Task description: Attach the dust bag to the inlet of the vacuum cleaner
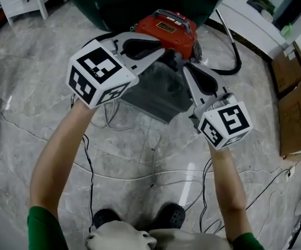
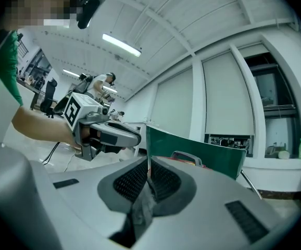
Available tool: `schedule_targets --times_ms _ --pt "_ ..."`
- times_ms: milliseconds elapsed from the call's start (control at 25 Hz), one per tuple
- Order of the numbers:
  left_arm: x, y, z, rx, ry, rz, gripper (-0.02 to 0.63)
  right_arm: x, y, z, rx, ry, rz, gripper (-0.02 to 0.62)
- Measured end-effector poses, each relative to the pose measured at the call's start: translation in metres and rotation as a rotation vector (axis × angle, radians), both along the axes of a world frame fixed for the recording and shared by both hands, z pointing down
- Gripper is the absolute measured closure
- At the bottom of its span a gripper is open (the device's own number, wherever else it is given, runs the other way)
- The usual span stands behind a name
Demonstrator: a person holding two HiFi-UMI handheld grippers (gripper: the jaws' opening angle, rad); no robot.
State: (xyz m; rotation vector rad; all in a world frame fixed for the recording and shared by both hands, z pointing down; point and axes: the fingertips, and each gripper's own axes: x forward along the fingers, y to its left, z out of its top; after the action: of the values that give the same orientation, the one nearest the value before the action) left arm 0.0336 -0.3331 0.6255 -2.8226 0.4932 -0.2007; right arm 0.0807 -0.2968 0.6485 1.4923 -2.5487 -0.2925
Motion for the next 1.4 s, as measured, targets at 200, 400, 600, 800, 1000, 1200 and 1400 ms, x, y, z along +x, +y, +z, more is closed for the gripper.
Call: schedule_targets --times_ms 200,400,600,800,1000,1200,1400 --pt "0.004 0.013 0.014 -0.021 -0.046 0.022 0.601 -0.008 0.004 0.007 -0.031 0.025 -0.028 0.579" --pt "0.010 0.025 0.023 -0.066 -0.053 0.048 0.601 -0.014 0.010 0.003 -0.041 0.036 -0.056 0.588" --pt "0.015 0.020 0.019 -0.085 -0.028 0.059 0.602 -0.018 0.006 -0.008 -0.033 0.022 -0.085 0.586" --pt "0.019 0.011 0.006 -0.104 -0.008 0.057 0.603 -0.020 -0.006 -0.029 -0.026 -0.004 -0.104 0.586" --pt "0.013 -0.005 -0.020 -0.156 -0.015 0.004 0.603 -0.016 -0.022 -0.048 -0.121 -0.046 -0.105 0.586" --pt "0.005 -0.004 -0.071 -0.209 -0.038 -0.040 0.602 -0.025 -0.016 -0.093 -0.235 -0.047 -0.113 0.586" --pt "-0.015 0.010 -0.150 -0.298 -0.036 -0.093 0.603 -0.027 0.006 -0.172 -0.324 -0.085 -0.090 0.588"
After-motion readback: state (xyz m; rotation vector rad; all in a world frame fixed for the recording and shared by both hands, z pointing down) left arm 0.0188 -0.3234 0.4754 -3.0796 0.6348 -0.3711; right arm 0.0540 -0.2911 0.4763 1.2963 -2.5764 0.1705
